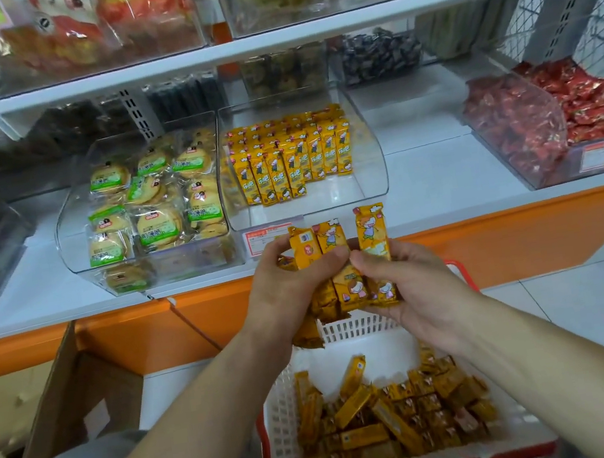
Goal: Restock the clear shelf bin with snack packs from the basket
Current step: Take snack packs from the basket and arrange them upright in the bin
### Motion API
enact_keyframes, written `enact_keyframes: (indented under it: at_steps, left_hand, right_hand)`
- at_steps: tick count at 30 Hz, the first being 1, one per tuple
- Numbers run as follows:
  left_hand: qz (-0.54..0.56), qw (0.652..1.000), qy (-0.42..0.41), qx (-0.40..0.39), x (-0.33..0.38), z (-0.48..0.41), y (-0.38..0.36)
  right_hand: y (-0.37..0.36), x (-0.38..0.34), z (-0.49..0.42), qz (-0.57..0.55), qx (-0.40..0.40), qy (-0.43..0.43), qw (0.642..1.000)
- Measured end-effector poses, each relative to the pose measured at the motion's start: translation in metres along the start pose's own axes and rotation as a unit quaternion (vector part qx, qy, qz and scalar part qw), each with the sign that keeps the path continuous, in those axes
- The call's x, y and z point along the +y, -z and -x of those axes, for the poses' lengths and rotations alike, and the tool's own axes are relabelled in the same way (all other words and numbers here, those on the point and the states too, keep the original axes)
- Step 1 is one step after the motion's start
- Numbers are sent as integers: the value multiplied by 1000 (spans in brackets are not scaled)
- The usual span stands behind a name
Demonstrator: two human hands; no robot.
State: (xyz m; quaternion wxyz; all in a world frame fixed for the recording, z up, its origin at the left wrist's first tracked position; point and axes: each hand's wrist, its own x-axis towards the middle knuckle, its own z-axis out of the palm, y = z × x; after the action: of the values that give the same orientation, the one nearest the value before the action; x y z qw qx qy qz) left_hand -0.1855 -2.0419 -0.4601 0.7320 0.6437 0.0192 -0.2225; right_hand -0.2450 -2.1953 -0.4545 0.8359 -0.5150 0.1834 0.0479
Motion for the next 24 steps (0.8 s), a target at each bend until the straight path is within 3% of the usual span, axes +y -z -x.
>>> enact_keyframes:
  at_steps: [9, 18, 24]
  left_hand:
    - [-19, 999, -36, -8, 15, 3, 9]
    - [-35, 997, -74, -6, 34, 9, 18]
    - [-67, 994, -88, 20, 44, 6, 24]
  right_hand:
    - [-7, -3, 3, 43, -16, 16, 999]
    - [-2, -14, 3, -86, -45, -32, 995]
    - [-3, -20, 3, -3, -9, -8, 1000]
